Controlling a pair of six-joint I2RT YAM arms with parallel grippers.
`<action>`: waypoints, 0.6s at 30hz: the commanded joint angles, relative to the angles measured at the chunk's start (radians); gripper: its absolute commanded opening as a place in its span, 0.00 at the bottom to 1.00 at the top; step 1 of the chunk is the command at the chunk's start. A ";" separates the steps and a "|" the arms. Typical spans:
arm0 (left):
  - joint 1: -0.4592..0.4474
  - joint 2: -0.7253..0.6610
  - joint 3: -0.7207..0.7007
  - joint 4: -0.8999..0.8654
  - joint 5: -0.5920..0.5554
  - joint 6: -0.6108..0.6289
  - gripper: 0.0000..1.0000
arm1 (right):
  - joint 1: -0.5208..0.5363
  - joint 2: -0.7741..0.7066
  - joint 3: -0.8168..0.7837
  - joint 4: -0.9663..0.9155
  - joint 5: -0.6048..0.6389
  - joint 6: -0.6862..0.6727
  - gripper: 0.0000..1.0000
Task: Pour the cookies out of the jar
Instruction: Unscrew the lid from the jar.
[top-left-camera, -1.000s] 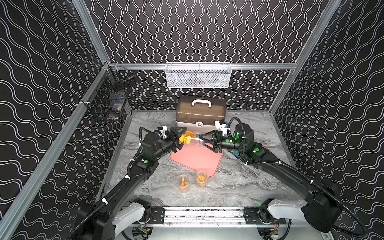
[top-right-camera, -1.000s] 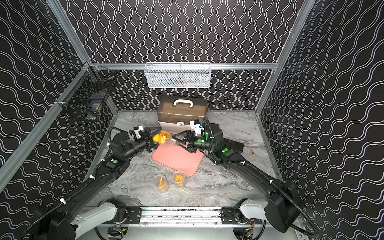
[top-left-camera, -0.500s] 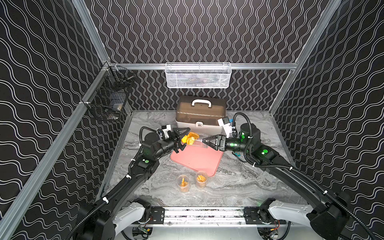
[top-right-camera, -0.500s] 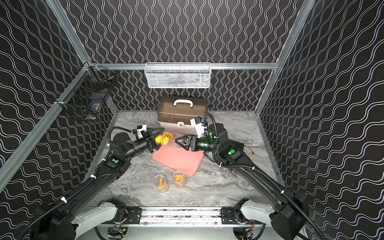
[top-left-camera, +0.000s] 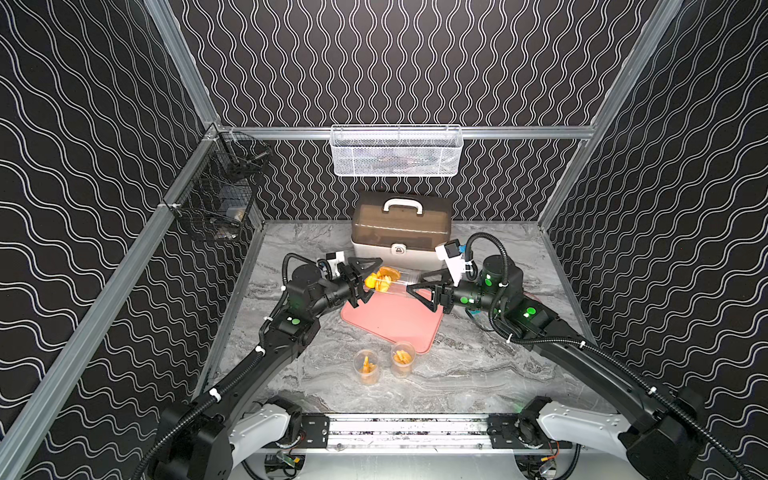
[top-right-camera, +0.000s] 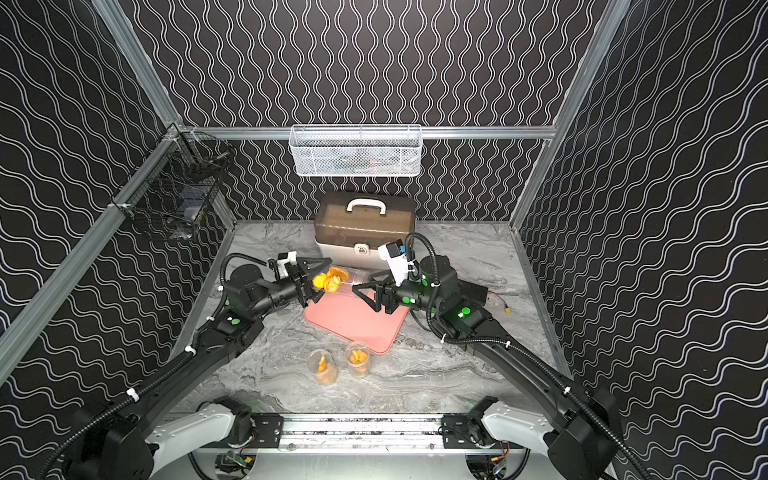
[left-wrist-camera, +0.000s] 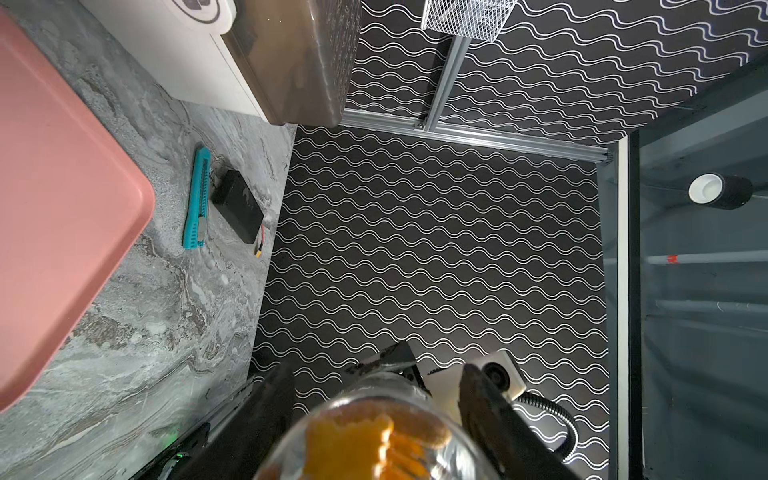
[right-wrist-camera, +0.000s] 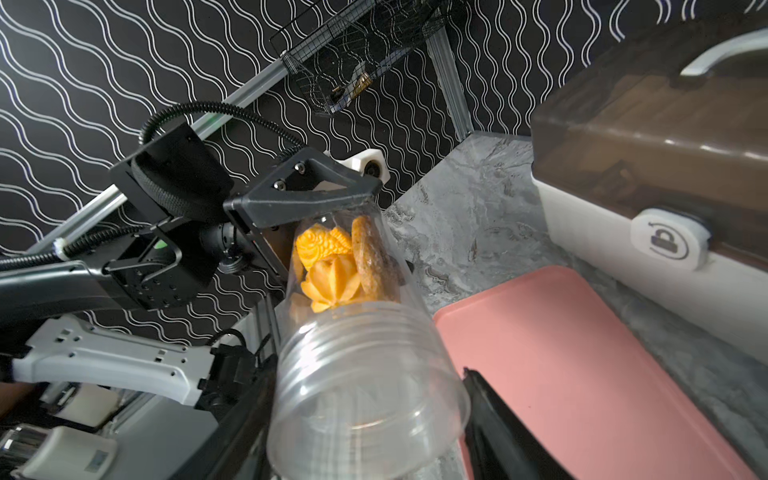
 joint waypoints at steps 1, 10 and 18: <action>0.018 0.006 -0.007 0.025 -0.101 -0.033 0.51 | 0.006 -0.019 -0.019 0.042 0.020 -0.240 0.56; 0.023 0.026 -0.025 0.062 -0.085 -0.051 0.51 | 0.023 -0.025 -0.045 -0.021 -0.007 -0.584 0.60; 0.045 0.030 -0.034 0.062 -0.063 -0.051 0.51 | 0.021 -0.043 -0.054 -0.053 0.048 -0.631 0.62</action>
